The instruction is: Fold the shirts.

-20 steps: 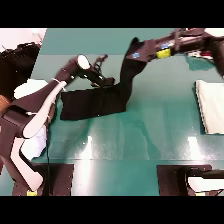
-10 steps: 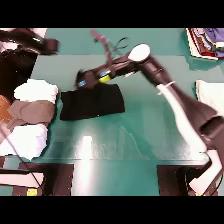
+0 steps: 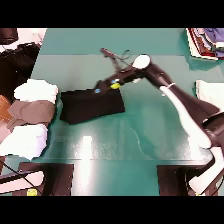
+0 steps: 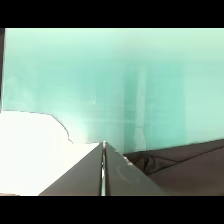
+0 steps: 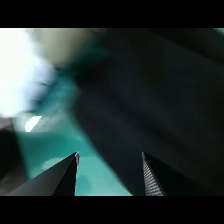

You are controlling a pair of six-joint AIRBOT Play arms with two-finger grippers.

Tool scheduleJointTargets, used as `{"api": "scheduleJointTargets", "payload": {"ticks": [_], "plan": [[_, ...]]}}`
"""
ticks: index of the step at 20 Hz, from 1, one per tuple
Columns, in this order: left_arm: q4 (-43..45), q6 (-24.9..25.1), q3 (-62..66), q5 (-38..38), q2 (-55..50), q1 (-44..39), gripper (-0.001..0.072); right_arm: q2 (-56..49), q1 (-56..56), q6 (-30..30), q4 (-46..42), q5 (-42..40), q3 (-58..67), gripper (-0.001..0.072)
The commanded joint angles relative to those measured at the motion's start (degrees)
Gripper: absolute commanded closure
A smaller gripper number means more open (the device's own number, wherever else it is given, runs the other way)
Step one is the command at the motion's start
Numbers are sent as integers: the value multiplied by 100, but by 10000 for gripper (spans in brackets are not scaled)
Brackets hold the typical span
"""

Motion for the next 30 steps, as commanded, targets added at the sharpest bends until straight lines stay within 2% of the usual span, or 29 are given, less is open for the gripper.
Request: {"api": "scheduleJointTargets", "payload": {"ticks": [1, 2, 3, 7, 12, 13, 17, 20, 23, 30], "plan": [[-278, 15, -4, -24, 46, 37, 686, 542, -1045, 525, -734, -149, -1274, 245], [-402, 15, -4, -11, 46, 37, 686, 542, -1296, 527, -581, -151, -1488, 154], [-549, 15, -4, 20, 37, 24, 686, 490, -1508, 520, -350, -151, -1659, 107], [-658, 61, -4, 50, -26, -223, 687, -85, -1569, 514, 184, -33, -1613, 109], [-658, 98, -4, 52, -153, -704, 686, -1200, -809, 518, 822, 380, -507, 119], [-660, 94, -4, 46, -181, -804, 687, -1388, -651, 518, 990, 417, -289, 200], [-658, 98, -4, 57, -238, -1281, 686, -1663, -299, 420, 975, 468, 448, 676], [-658, 94, -4, 136, -240, -1578, 687, -1641, -446, 444, 514, 767, 1036, 695], [-656, 50, -4, 146, -240, -1836, 687, -1283, -907, 804, -229, 887, 1349, 695], [-658, 37, -4, 330, -240, -2310, 686, 442, -3318, 1193, -2037, 815, 1346, 695]]}}
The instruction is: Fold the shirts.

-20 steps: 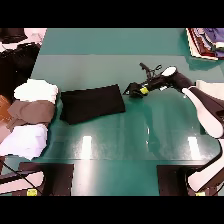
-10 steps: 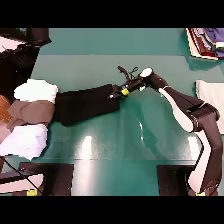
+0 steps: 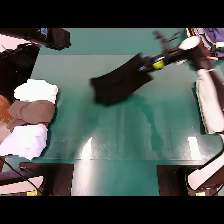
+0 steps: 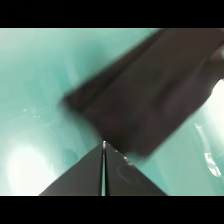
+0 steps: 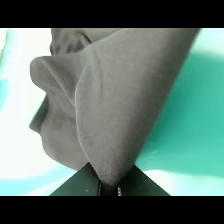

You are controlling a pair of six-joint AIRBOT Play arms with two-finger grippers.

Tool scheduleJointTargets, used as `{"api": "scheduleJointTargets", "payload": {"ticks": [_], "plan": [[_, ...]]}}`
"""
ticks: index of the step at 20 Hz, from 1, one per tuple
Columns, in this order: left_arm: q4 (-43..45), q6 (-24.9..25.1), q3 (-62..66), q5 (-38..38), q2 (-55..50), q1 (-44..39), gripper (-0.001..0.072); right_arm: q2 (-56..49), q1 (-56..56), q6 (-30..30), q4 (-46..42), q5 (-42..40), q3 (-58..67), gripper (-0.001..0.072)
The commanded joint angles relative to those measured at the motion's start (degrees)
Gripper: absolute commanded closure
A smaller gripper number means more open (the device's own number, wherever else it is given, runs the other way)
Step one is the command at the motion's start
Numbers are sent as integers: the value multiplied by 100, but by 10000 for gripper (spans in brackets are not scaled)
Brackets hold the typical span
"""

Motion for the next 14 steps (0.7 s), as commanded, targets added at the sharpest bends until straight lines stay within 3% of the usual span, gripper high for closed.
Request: {"api": "scheduleJointTargets", "payload": {"ticks": [1, 7, 11, 14], "plan": [[-2, -59, 0, 212, -4, -197, 687, 789, -1392, 356, -1180, -52, 42, 695], [-52, -328, 0, 501, -4, -223, 687, 988, -3829, 861, -1272, -98, 37, 695], [-52, -463, 0, 625, -4, -223, 687, 944, -4417, 1062, -1235, -181, 42, 694], [-52, -466, 0, 654, -7, -223, 686, 946, -4433, 1049, -610, -245, 63, 695]]}}
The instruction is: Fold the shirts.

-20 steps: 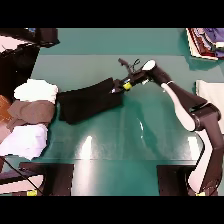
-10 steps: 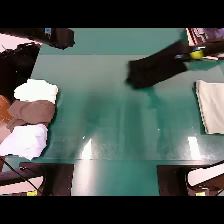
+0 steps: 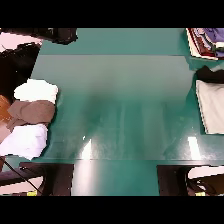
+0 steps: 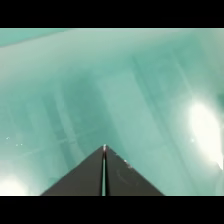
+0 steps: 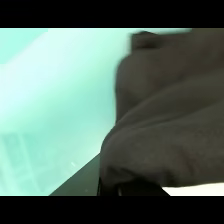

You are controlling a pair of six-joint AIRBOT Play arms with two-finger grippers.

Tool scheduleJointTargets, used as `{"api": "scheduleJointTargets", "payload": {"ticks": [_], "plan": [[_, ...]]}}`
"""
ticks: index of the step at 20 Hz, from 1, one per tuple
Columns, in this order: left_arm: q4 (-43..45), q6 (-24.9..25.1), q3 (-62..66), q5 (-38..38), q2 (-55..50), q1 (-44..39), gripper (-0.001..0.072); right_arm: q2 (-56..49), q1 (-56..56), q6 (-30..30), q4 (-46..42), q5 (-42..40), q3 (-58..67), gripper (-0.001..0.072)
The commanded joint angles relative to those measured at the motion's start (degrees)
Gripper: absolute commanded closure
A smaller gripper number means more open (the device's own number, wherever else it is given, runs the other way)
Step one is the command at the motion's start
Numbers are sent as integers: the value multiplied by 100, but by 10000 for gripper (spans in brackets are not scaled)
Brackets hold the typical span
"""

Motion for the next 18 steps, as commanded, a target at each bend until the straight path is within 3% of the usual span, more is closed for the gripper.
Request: {"api": "scheduleJointTargets", "payload": {"ticks": [1, 7, 18], "plan": [[-15, -48, 0, 68, -22, -2, 686, 7, -184, 52, 627, -55, 74, 695], [-20, -44, 0, -87, -61, -2, 687, 321, -15, -31, 730, 319, 428, 695], [-20, 11, 0, -254, -61, -2, 686, 2402, -837, -22, -861, 728, -2317, 694]]}}
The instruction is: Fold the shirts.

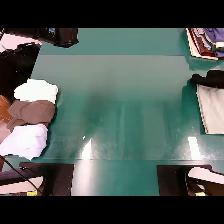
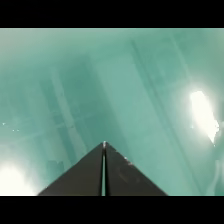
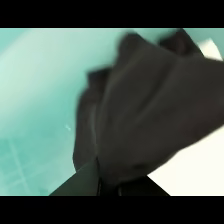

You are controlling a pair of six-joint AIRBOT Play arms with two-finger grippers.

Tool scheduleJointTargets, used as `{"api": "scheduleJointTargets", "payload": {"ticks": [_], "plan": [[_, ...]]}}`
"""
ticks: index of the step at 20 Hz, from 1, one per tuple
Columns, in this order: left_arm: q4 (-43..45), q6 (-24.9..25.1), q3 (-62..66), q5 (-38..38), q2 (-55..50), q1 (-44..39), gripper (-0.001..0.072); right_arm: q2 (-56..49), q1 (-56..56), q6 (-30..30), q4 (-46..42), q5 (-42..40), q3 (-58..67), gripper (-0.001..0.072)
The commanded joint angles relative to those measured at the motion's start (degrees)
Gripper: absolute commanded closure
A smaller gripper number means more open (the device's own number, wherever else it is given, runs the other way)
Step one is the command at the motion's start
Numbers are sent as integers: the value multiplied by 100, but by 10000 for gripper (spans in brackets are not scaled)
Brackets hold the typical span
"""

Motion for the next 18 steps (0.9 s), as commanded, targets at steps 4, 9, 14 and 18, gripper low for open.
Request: {"api": "scheduleJointTargets", "payload": {"ticks": [4, 9, 14, 18], "plan": [[2, 131, 0, -42, -2, -2, 686, 1224, -627, 4, -789, 352, -2039, 438], [2, 133, 0, -61, -2, -2, 686, 1884, -1161, 4, -634, 498, -3040, 45], [2, 127, 0, -57, -2, -2, 686, 2374, -350, 0, 610, 179, -3058, 47], [2, 127, 2, 9, -2, -2, 686, 2457, 1464, 0, 662, -28, -3060, 77]]}}
